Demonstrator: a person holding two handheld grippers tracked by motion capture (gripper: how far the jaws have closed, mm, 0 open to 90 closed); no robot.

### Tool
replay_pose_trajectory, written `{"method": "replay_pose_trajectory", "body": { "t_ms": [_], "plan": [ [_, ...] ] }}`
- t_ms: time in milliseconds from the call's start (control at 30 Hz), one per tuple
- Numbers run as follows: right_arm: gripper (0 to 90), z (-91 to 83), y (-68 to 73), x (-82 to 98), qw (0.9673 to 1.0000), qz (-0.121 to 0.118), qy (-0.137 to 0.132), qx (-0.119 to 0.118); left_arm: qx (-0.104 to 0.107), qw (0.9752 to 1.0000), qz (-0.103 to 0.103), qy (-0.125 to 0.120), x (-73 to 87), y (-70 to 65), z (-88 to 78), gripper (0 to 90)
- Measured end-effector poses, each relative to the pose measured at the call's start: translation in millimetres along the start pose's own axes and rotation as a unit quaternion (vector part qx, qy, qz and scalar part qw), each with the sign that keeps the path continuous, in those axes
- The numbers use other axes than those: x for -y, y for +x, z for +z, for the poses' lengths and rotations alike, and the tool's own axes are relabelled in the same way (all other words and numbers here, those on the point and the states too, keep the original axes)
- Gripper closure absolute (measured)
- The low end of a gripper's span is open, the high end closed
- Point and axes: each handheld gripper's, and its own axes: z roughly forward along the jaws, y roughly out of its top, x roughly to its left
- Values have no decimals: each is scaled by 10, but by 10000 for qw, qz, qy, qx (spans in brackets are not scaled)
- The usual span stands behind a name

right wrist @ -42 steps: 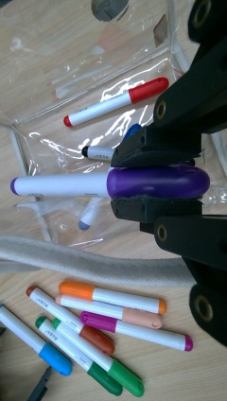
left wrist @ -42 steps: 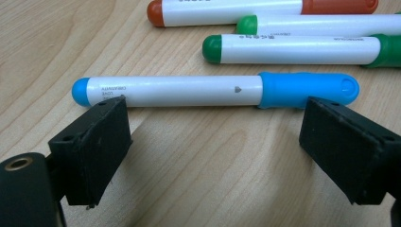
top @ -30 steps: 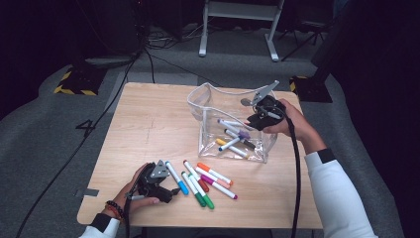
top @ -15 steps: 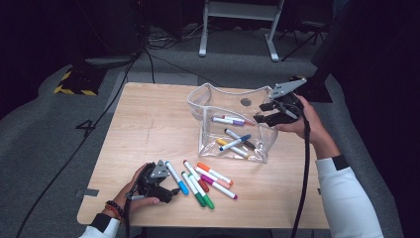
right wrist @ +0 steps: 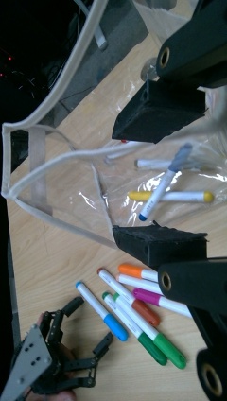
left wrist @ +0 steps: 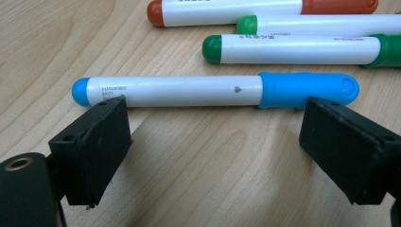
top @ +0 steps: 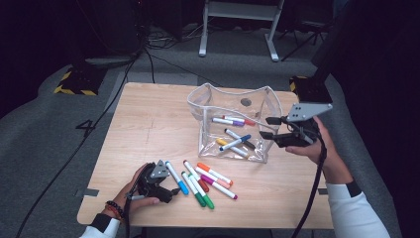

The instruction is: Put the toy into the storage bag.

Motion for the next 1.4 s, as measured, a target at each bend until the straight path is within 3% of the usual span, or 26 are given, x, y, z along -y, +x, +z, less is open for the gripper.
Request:
{"method": "replay_pose_trajectory", "body": {
  "t_ms": [200, 267, 367, 400, 567, 733, 767, 800, 867, 900, 1167, 1400],
  "plan": [
    [468, 57, 303, 198, 9999, -160, -10, -24, -3, 10000, -5, -4, 0, -1, 0, 102],
    [469, 127, 406, 264, 9997, -213, 19, -145, -11, 10000, -5, 2, 0, -3, -1, 102],
    [480, 195, 477, 315, 9995, -241, 28, -178, -13, 10000, -17, -5, 1, -5, 0, 102],
    [525, 317, 562, 382, 9991, -298, 122, -271, -9, 10000, -19, -2, 1, -5, -1, 102],
    [532, 643, 693, 514, 9969, -359, 406, -573, -9, 10000, -10, -7, 2, -7, -2, 102],
    [550, 1030, 722, 641, 9945, -31, 375, -977, -6, 10000, -10, -8, 4, -9, -3, 102],
    [550, 1030, 722, 641, 9945, -31, 375, -977, -6, 10000, -10, -8, 4, -9, -3, 102],
    [576, 1192, 738, 680, 9928, 19, 406, -1123, -6, 10000, -11, -8, 4, -9, -3, 102],
    [585, 1241, 748, 687, 9928, 6, 419, -1122, -8, 10000, -7, -8, 3, -9, -3, 102],
    [614, 1383, 780, 685, 9930, -65, 527, -1051, -3, 10000, -12, -4, 3, -7, -3, 102],
    [639, 1817, 887, 629, 9915, -357, 786, -974, 5, 10000, -10, -4, 3, -6, -2, 102],
    [642, 2060, 903, 619, 9906, -356, 945, -924, 12, 10000, 0, -5, 4, -7, -3, 102]
  ]
}}
